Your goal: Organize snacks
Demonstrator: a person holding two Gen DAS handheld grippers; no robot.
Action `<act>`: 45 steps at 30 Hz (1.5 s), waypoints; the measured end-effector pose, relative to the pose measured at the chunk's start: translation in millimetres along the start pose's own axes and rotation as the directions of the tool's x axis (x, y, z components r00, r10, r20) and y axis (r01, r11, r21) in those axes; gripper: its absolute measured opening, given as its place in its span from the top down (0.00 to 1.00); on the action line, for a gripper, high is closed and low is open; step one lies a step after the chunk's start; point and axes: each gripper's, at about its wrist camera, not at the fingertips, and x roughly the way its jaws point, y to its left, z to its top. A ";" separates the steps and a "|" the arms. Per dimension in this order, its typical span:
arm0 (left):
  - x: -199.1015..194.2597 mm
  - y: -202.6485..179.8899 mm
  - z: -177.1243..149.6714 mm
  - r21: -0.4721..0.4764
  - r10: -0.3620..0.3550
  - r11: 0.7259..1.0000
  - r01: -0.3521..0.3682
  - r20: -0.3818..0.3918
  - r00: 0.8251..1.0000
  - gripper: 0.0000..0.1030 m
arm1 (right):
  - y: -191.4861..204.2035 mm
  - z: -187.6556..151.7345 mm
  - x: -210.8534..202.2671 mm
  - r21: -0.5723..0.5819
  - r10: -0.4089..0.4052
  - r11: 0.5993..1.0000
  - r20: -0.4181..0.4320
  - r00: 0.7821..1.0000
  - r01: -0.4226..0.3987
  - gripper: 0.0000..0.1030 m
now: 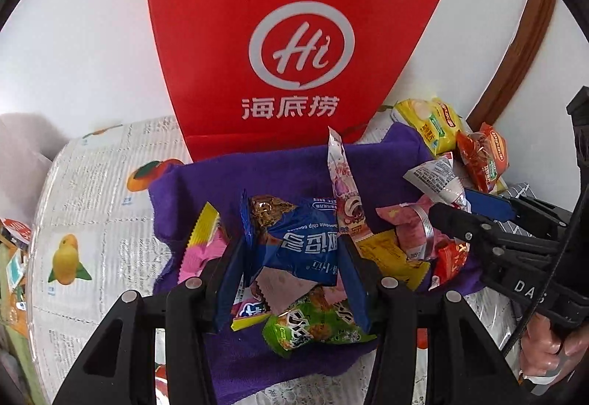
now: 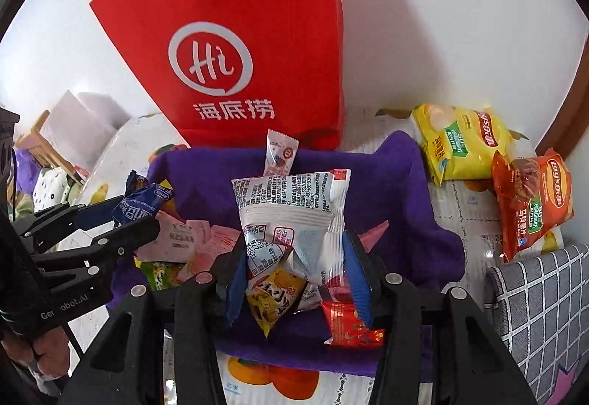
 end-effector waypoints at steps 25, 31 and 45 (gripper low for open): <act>3.2 -2.8 0.8 -0.006 -0.015 1.000 0.015 -0.014 1.000 0.35 | 8.0 -2.6 5.9 -0.041 0.009 0.999 -0.025 1.000 -0.010 0.32; -11.6 4.1 -2.8 -0.043 -0.057 0.998 0.056 -0.019 0.998 0.28 | 12.6 -9.2 -15.4 -0.036 0.021 0.999 0.006 1.000 -0.021 0.32; -89.9 -12.4 -54.2 -0.023 -0.053 0.998 0.054 0.035 0.998 0.28 | 28.8 -58.3 -114.9 0.035 0.006 0.999 0.127 0.992 -0.011 0.26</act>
